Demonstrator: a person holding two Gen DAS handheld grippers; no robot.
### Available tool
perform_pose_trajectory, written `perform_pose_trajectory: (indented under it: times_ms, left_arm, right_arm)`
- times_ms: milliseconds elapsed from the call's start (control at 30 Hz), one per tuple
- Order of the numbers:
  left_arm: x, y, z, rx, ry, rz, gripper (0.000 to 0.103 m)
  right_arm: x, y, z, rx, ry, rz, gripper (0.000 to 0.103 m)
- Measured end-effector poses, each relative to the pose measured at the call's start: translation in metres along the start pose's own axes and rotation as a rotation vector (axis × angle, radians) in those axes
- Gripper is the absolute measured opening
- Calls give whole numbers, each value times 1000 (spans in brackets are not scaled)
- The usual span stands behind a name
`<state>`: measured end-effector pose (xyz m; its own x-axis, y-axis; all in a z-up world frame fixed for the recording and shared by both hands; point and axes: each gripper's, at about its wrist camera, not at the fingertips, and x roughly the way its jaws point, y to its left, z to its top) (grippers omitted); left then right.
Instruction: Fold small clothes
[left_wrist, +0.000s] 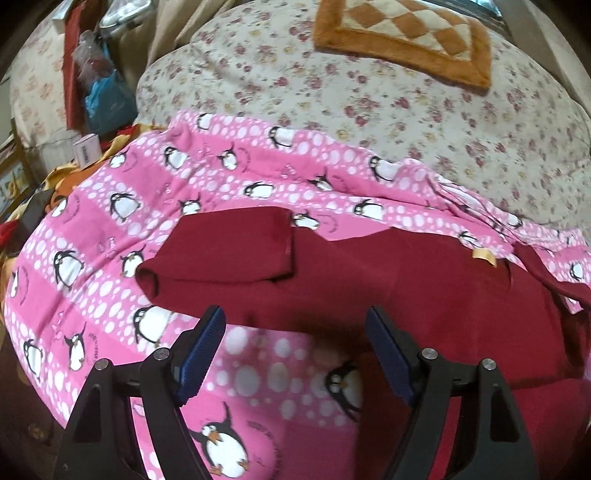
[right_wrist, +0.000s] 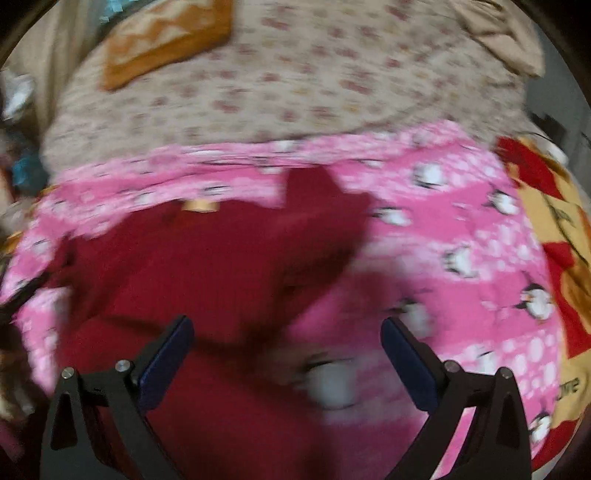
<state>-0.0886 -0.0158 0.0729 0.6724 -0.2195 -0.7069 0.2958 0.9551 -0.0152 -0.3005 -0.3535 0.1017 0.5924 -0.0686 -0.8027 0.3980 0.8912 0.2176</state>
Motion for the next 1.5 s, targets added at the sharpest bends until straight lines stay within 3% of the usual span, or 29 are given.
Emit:
perform_pose_trajectory:
  times_ms: [167, 300, 400, 900, 1500]
  left_arm:
    - [-3, -12, -1, 13, -10, -20, 60]
    - [-3, -14, -2, 15, -14, -20, 60]
    - [-1, -21, -2, 34, -11, -16, 60]
    - [5, -25, 3, 33, -5, -31, 60]
    - [19, -16, 5, 18, 21, -12, 60]
  right_arm:
    - [2, 78, -4, -66, 34, 198, 103]
    - [16, 124, -6, -161, 3, 137, 103]
    - [28, 137, -4, -192, -15, 115, 103]
    - [75, 142, 11, -153, -41, 1, 103]
    - [122, 127, -5, -139, -49, -63, 103]
